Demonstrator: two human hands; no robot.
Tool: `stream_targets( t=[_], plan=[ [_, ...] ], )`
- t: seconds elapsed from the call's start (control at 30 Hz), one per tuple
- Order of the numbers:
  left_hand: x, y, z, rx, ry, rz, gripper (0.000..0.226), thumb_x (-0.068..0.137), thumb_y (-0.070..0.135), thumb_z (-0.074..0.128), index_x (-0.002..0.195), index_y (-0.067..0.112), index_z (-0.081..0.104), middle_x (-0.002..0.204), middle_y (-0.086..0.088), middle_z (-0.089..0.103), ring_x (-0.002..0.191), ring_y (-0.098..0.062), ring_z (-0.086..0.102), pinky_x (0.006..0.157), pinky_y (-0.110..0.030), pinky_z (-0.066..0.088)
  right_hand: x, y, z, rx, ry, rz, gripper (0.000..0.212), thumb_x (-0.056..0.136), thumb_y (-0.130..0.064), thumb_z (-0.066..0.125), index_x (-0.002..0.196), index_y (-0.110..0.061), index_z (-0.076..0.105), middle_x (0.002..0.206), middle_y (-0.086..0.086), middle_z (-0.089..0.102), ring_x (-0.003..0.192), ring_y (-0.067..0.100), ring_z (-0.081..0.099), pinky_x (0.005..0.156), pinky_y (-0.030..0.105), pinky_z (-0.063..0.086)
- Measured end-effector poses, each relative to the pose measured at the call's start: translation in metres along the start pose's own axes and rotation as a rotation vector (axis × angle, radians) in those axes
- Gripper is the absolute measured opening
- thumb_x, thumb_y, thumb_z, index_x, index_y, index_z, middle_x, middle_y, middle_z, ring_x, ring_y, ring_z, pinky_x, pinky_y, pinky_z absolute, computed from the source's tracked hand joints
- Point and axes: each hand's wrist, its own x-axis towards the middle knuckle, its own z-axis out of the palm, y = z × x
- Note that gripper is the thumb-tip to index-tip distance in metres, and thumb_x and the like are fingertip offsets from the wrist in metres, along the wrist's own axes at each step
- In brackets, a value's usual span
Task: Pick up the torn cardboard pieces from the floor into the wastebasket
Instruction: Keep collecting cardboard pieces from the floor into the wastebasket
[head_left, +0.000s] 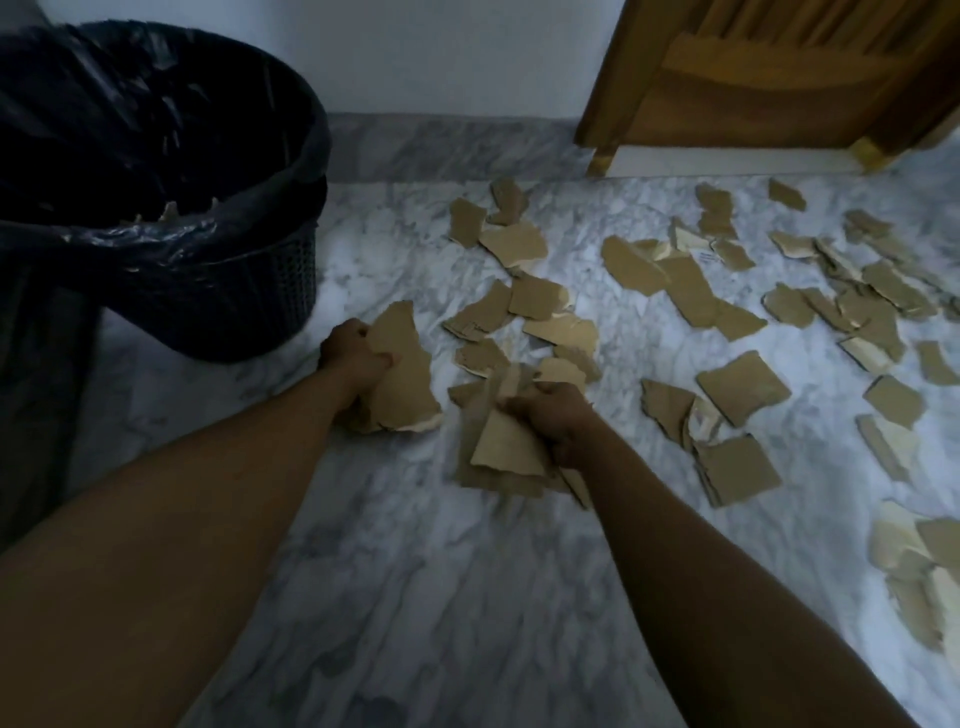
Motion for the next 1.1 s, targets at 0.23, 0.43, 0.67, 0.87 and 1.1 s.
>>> stream_targets(
  t=[0.23, 0.43, 0.67, 0.87, 1.1],
  plan=[
    [-0.029, 0.044, 0.025, 0.033, -0.443, 0.092, 0.092, 0.081, 0.033, 0.079, 0.153, 0.012, 0.026, 0.156, -0.008, 0.031, 0.135, -0.029, 0.041, 0.107, -0.037, 0.042, 0.033, 0.005, -0.088, -0.191, 0.055, 0.149, 0.050, 0.079, -0.024, 0.084, 0.116, 0.003, 0.064, 0.115, 0.018, 0.065, 0.105, 0.037, 0.063, 0.086, 0.048, 0.056],
    [-0.048, 0.065, 0.084, 0.502, -0.432, 0.254, 0.084, 0.081, 0.041, 0.076, 0.147, 0.008, 0.035, 0.152, -0.017, 0.030, 0.134, -0.032, 0.040, 0.106, -0.037, 0.041, 0.037, 0.059, -0.067, -0.579, 0.202, 0.018, 0.034, 0.089, -0.031, 0.068, 0.076, -0.014, 0.042, 0.081, 0.006, 0.050, 0.074, 0.023, 0.055, 0.057, 0.032, 0.043],
    [-0.052, 0.063, 0.084, 0.614, -0.373, 0.278, 0.059, 0.085, 0.043, 0.072, 0.125, 0.004, 0.055, 0.128, -0.015, 0.056, 0.115, -0.028, 0.055, 0.092, -0.032, 0.045, 0.022, 0.034, -0.102, -0.417, 0.017, -0.044, 0.059, 0.081, -0.029, 0.081, 0.123, 0.004, 0.055, 0.114, 0.017, 0.060, 0.097, 0.029, 0.060, 0.072, 0.036, 0.053],
    [-0.053, 0.058, 0.078, 0.577, -0.374, 0.233, 0.056, 0.079, 0.034, 0.078, 0.121, 0.006, 0.055, 0.124, -0.013, 0.057, 0.109, -0.026, 0.058, 0.081, -0.030, 0.048, 0.007, 0.018, -0.112, -0.582, -0.227, 0.039, 0.044, 0.081, -0.034, 0.081, 0.114, -0.007, 0.073, 0.106, 0.010, 0.070, 0.098, 0.032, 0.066, 0.091, 0.045, 0.056],
    [-0.057, 0.044, 0.062, 0.461, -0.333, 0.194, 0.059, 0.078, 0.033, 0.080, 0.124, 0.008, 0.052, 0.124, -0.012, 0.058, 0.108, -0.026, 0.058, 0.082, -0.033, 0.048, 0.011, 0.060, -0.019, -1.035, -0.115, -0.233, 0.041, 0.096, -0.036, 0.060, 0.127, -0.009, 0.055, 0.128, 0.015, 0.050, 0.111, 0.032, 0.051, 0.088, 0.037, 0.043]
  ],
)
